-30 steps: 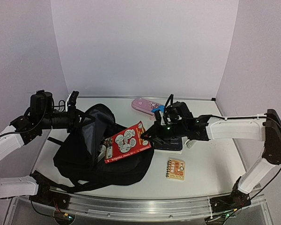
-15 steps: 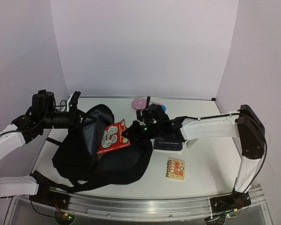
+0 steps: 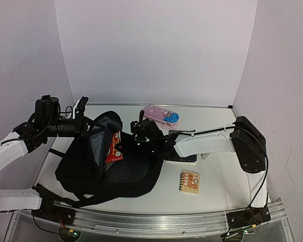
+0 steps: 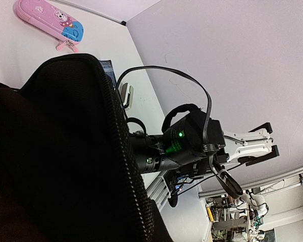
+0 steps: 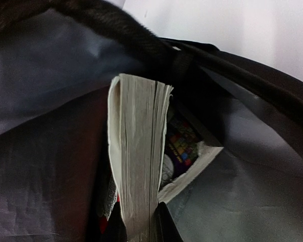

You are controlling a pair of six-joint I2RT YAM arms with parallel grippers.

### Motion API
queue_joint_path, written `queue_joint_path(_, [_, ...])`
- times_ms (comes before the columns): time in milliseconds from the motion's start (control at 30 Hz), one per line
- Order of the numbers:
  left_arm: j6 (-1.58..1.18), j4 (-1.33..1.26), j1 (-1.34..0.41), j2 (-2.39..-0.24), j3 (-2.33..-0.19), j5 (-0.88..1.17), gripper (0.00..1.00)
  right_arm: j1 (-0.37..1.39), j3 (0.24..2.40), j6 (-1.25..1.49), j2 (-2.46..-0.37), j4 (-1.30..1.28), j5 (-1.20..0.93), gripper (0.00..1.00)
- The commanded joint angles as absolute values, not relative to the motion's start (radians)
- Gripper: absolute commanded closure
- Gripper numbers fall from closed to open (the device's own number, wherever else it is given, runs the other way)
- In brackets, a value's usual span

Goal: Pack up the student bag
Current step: Place the book in the student bag.

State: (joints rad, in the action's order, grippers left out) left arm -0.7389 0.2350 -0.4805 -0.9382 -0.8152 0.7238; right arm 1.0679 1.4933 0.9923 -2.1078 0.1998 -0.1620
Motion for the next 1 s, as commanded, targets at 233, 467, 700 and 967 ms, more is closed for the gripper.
queue_joint_path(233, [-0.719, 0.159, -0.476, -0.921, -0.890, 0.726, 1.00, 1.074, 1.328, 1.099, -1.898, 0.660, -0.331, 1.00])
queue_joint_path(467, [-0.723, 0.160, -0.476, -0.925, -0.888, 0.700, 1.00, 1.074, 1.196, 1.139, -1.910, 0.728, -0.297, 1.00])
queue_joint_path(700, [-0.717, 0.178, -0.476, -0.921, -0.890, 0.685, 1.00, 1.074, 1.153, 1.126, -2.003, 0.490, -0.217, 1.00])
queue_joint_path(967, [-0.711, 0.187, -0.476, -0.931, -0.888, 0.701, 1.00, 1.074, 1.265, 1.079, -2.049, 0.348, -0.154, 1.00])
